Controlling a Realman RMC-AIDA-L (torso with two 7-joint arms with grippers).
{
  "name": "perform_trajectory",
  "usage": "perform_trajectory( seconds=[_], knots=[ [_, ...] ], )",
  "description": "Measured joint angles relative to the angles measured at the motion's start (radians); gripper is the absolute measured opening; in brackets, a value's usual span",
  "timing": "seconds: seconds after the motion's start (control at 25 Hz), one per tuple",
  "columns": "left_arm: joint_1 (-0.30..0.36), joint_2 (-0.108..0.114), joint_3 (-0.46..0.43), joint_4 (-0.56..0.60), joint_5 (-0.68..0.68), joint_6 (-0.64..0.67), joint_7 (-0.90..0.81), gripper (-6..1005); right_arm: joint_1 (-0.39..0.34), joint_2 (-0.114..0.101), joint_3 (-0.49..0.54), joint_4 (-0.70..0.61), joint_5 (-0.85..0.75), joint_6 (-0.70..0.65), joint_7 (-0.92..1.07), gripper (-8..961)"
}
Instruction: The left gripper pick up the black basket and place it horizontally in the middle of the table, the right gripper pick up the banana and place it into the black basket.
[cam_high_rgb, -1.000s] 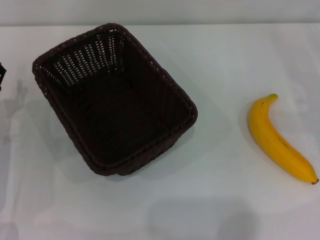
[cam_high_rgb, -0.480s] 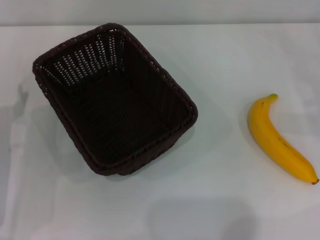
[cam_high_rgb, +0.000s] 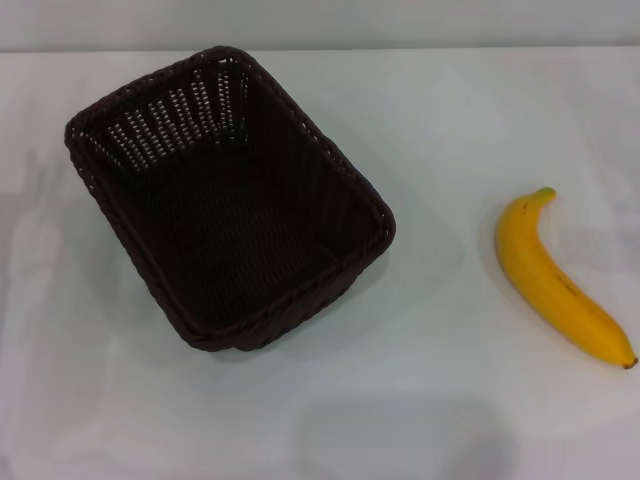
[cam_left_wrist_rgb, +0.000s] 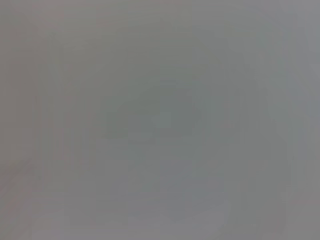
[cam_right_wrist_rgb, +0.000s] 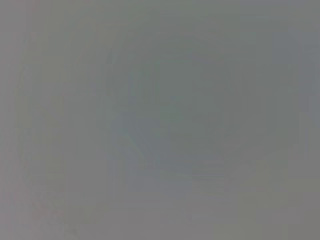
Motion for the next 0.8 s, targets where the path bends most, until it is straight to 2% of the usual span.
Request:
perform_trajectory(
  seconds=[0.12, 0.2, 0.24, 0.32, 0.44, 0.52, 0.6, 0.76, 0.8],
  knots=[
    [0.002, 0.005, 0.029, 0.119, 0.107, 0.057, -0.176, 873, -0.003, 0.0, 0.0, 0.0, 0.0, 0.001, 0.002, 842],
    [0.01, 0.015, 0.059, 0.238, 0.211, 0.098, -0.364, 871, -0.005, 0.001, 0.0, 0.0, 0.0, 0.003, 0.002, 842],
    [0.014, 0.023, 0.075, 0.29, 0.264, 0.113, -0.459, 871, -0.005, 0.002, 0.0, 0.0, 0.0, 0.003, 0.002, 842],
    [0.02, 0.059, 0.111, 0.399, 0.39, 0.136, -0.679, 870, -0.005, 0.004, 0.0, 0.001, 0.0, 0.003, 0.001, 842],
    [0.008, 0.143, 0.15, 0.505, 0.585, 0.138, -0.999, 870, 0.001, 0.006, 0.0, 0.007, 0.0, 0.003, -0.002, 843],
    [-0.01, 0.208, 0.178, 0.567, 0.701, 0.116, -1.195, 871, 0.005, 0.008, 0.0, 0.01, -0.001, 0.003, -0.003, 843],
    [-0.037, 0.265, 0.204, 0.619, 0.813, 0.082, -1.346, 871, 0.008, 0.009, 0.0, 0.012, -0.001, 0.003, -0.004, 843],
    [-0.131, 0.389, 0.226, 0.691, 1.056, -0.023, -1.594, 871, 0.018, 0.013, -0.001, 0.022, -0.002, 0.002, -0.004, 843],
    [-0.163, 0.415, 0.227, 0.693, 1.116, -0.059, -1.633, 871, 0.021, 0.014, -0.001, 0.029, -0.002, 0.002, -0.004, 843]
  ],
)
